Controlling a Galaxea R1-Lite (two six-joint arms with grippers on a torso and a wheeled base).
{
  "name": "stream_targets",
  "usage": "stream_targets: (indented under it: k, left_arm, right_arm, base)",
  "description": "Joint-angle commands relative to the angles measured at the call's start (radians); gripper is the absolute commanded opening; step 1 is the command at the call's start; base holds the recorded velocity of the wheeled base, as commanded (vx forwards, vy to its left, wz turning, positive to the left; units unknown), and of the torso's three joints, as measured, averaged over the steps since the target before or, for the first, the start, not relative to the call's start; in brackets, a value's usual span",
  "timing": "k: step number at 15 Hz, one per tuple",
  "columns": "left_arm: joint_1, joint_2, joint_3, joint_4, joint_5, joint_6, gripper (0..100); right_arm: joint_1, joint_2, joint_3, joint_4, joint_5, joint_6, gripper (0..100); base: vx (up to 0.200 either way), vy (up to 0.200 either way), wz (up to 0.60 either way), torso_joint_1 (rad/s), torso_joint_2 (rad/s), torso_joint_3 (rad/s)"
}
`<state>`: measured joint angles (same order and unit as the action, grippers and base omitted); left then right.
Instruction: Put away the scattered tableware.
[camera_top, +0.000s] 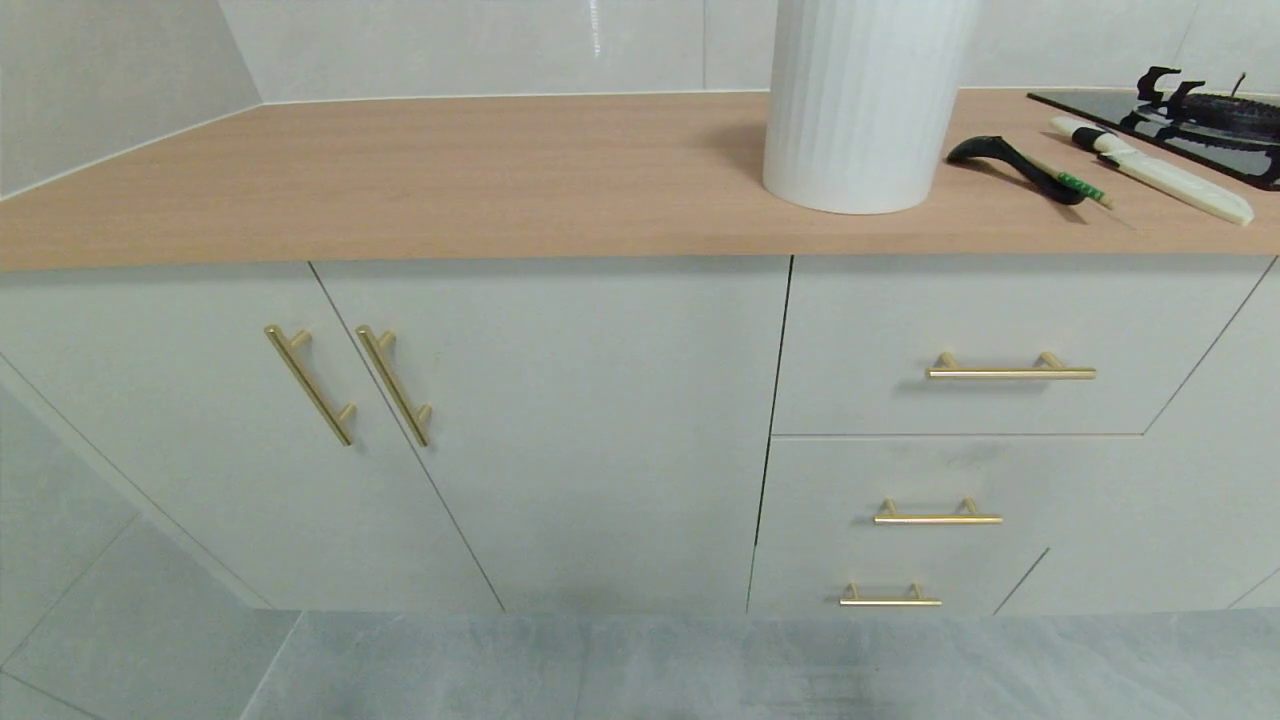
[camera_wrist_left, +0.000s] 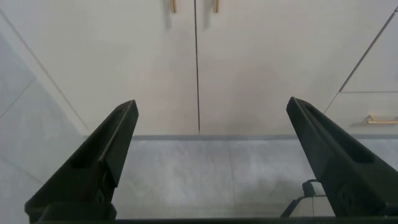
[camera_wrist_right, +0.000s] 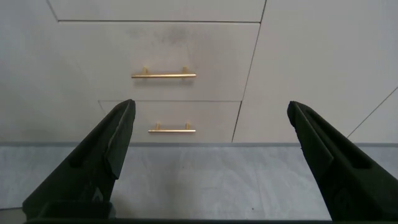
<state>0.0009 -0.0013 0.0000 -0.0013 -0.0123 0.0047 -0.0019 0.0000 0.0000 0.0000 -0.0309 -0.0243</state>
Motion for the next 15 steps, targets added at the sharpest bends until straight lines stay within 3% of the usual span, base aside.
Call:
stream_targets:
  k: [1, 7, 9, 11, 15]
  left_arm:
    - [0.001, 0.001, 0.0, 0.0, 0.0, 0.0, 100]
    - [0.001, 0.001, -0.002, 0.0, 0.0, 0.0, 100]
    - [0.001, 0.001, 0.0, 0.0, 0.0, 0.0, 100]
    - [0.001, 0.001, -0.002, 0.0, 0.0, 0.0, 100]
    - [0.001, 0.001, 0.0, 0.0, 0.0, 0.0, 100]
  right_arm:
    - [0.0, 0.003, 0.0, 0.0, 0.0, 0.0, 100]
    - [0.0, 0.002, 0.0, -0.003, -0.003, -0.026, 100]
    - [0.003, 0.029, -0.101, -0.002, 0.003, -0.019, 100]
    - [0.062, 0.179, -0.198, 0.02, 0.028, -0.017, 100]
    - [0.16, 0.707, -0.225, -0.012, 0.068, -0.019, 100]
  base:
    - [0.0, 0.0, 0.0, 0.0, 0.0, 0.0]
    - [0.0, 0.0, 0.0, 0.0, 0.0, 0.0]
    - [0.0, 0.0, 0.0, 0.0, 0.0, 0.0]
    - [0.0, 0.0, 0.0, 0.0, 0.0, 0.0]
    - [0.0, 0.0, 0.0, 0.0, 0.0, 0.0]
